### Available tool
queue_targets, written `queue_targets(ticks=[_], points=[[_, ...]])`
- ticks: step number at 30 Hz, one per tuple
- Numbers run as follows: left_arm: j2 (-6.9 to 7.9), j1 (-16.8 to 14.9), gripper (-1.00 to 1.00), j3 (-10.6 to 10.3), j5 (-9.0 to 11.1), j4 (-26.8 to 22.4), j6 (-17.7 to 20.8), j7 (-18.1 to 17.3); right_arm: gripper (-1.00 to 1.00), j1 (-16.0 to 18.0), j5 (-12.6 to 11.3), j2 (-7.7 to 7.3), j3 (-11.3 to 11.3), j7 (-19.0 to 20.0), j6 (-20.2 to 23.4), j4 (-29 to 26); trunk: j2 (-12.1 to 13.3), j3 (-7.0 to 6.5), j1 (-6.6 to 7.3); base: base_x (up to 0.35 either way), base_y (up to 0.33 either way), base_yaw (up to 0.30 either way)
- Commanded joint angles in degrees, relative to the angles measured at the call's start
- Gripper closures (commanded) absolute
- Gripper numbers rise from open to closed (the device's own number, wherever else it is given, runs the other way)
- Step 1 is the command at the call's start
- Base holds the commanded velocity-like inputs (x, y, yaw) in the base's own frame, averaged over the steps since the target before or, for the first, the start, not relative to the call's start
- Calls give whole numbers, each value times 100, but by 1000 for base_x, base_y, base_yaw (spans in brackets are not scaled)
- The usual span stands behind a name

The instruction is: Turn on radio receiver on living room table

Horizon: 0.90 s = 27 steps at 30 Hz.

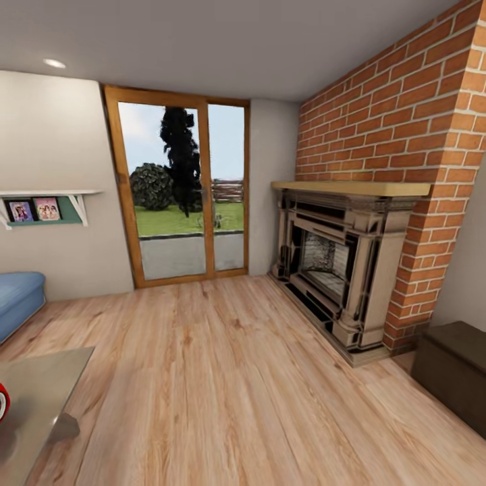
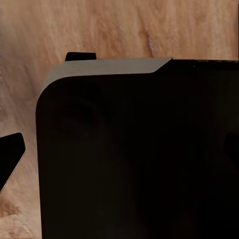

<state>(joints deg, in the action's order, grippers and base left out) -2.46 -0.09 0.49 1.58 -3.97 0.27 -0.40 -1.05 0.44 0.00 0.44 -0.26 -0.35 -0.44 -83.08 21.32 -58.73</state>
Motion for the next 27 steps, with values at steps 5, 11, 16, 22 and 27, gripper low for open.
queue_targets(ticks=[5,11,16,22,27], points=[[5,0,-100,-3,0,-6,-1,-1,-100,0,0,0,0,0,-2,0,0,0,0,323,0,0],[8,0,-100,-5,0,-7,2,1,-100,0,0,0,0,0,-3,0,0,0,0,323,0,0],[9,0,-100,-5,0,-7,7,4,-100,0,0,0,0,0,-5,0,0,0,0,323,0,0],[9,0,-100,-5,32,-7,8,5,-100,0,0,0,0,0,-6,0,0,0,0,323,0,0],[14,0,-100,-8,284,-7,13,-1,-100,0,0,0,0,0,-2,0,0,0,0,323,0,0]])
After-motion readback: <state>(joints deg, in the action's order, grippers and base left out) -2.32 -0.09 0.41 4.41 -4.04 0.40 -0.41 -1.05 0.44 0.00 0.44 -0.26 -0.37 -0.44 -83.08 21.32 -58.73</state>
